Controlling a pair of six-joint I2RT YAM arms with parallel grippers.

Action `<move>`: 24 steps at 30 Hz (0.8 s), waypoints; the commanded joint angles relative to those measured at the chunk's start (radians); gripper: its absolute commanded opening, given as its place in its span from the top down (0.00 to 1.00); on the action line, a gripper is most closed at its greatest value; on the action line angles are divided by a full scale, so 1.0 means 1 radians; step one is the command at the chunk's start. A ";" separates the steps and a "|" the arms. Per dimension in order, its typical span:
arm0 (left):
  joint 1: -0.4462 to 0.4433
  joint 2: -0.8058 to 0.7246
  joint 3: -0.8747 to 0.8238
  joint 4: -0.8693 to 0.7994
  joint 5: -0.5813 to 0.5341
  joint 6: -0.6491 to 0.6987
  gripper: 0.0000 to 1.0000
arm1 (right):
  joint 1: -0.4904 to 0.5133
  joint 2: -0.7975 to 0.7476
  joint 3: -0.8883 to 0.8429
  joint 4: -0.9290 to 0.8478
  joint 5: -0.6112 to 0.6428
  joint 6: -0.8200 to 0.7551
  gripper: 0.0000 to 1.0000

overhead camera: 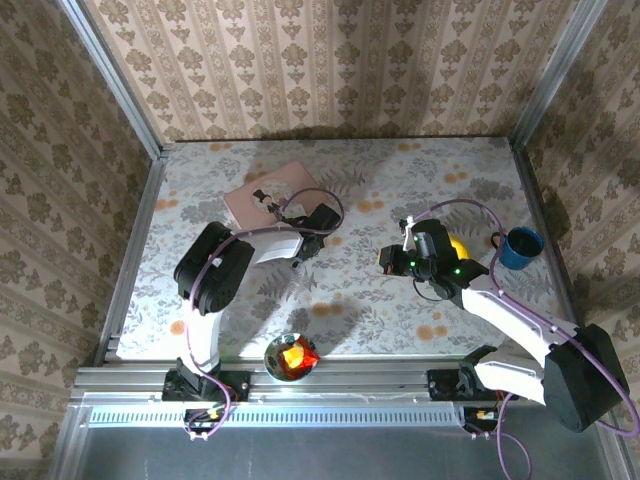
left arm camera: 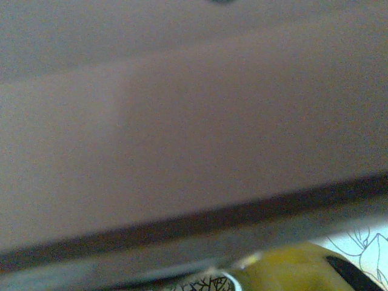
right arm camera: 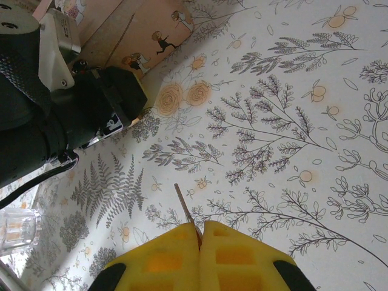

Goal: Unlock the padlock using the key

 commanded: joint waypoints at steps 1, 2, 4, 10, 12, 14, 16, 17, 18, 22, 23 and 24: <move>-0.003 -0.011 -0.034 -0.037 0.038 0.011 0.67 | -0.007 0.010 0.036 0.019 -0.018 0.012 1.00; -0.003 -0.009 -0.036 -0.031 0.046 0.008 0.67 | -0.007 0.011 0.039 0.017 -0.021 0.012 1.00; -0.003 -0.005 -0.036 -0.022 0.065 0.005 0.66 | -0.007 0.015 0.040 0.018 -0.026 0.013 1.00; -0.004 -0.022 -0.065 -0.002 0.106 -0.030 0.58 | -0.008 0.005 0.037 0.017 -0.022 0.014 1.00; -0.004 -0.035 -0.082 0.002 0.108 -0.048 0.58 | -0.009 0.004 0.035 0.016 -0.021 0.015 1.00; -0.005 -0.045 -0.097 0.002 0.108 -0.066 0.59 | -0.010 0.006 0.033 0.018 -0.023 0.016 1.00; -0.004 -0.051 -0.104 0.008 0.110 -0.072 0.61 | -0.010 0.007 0.031 0.024 -0.024 0.018 1.00; -0.005 -0.052 -0.104 0.006 0.112 -0.075 0.61 | -0.010 0.007 0.030 0.026 -0.025 0.019 1.00; -0.006 -0.053 -0.105 0.005 0.114 -0.077 0.61 | -0.010 0.007 0.030 0.027 -0.026 0.019 1.00; -0.017 -0.059 -0.104 -0.007 0.115 -0.082 0.61 | -0.010 0.000 0.027 0.030 -0.032 0.021 1.00; -0.021 -0.059 -0.106 -0.006 0.114 -0.081 0.62 | -0.011 -0.003 0.024 0.032 -0.030 0.024 1.00; -0.023 -0.058 -0.107 -0.007 0.113 -0.080 0.64 | -0.011 -0.006 0.020 0.035 -0.030 0.026 1.00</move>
